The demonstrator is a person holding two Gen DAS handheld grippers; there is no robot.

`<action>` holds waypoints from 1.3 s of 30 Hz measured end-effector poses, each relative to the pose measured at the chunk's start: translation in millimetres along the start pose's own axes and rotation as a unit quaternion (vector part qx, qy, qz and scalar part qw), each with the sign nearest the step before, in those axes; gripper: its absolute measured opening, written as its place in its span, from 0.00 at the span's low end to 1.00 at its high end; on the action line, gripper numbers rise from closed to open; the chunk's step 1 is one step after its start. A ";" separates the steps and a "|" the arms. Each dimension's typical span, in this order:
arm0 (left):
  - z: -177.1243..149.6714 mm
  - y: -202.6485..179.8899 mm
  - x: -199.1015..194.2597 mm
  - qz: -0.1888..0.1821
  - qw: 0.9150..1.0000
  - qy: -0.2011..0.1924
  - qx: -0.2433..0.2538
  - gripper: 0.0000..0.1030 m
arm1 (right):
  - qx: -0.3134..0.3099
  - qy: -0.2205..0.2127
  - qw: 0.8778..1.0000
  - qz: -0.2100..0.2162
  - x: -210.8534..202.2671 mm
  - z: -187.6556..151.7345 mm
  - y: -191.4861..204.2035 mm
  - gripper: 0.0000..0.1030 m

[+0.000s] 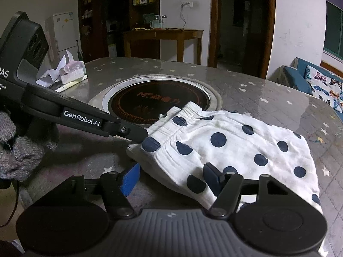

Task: Fold clothes

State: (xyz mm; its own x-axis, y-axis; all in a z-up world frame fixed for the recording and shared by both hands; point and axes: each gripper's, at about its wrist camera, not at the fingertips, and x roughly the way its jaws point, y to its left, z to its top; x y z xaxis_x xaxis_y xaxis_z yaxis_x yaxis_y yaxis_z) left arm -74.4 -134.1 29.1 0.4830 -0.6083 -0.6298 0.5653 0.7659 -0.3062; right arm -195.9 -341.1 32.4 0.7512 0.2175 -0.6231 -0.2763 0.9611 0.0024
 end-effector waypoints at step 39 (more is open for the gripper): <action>6.3 -24.0 -9.2 0.060 0.998 -0.024 0.023 0.95 | 0.038 -0.011 0.999 -0.018 -14.0 -2.8 -15.1 0.91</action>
State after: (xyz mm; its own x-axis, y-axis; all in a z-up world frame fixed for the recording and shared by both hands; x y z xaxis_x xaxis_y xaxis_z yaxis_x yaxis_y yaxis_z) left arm -88.3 -148.2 46.7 0.5800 -0.5235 -0.6241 0.5315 0.8238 -0.1971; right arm -204.0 -359.2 38.9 0.7734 0.1856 -0.6062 -0.2031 0.9783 0.0404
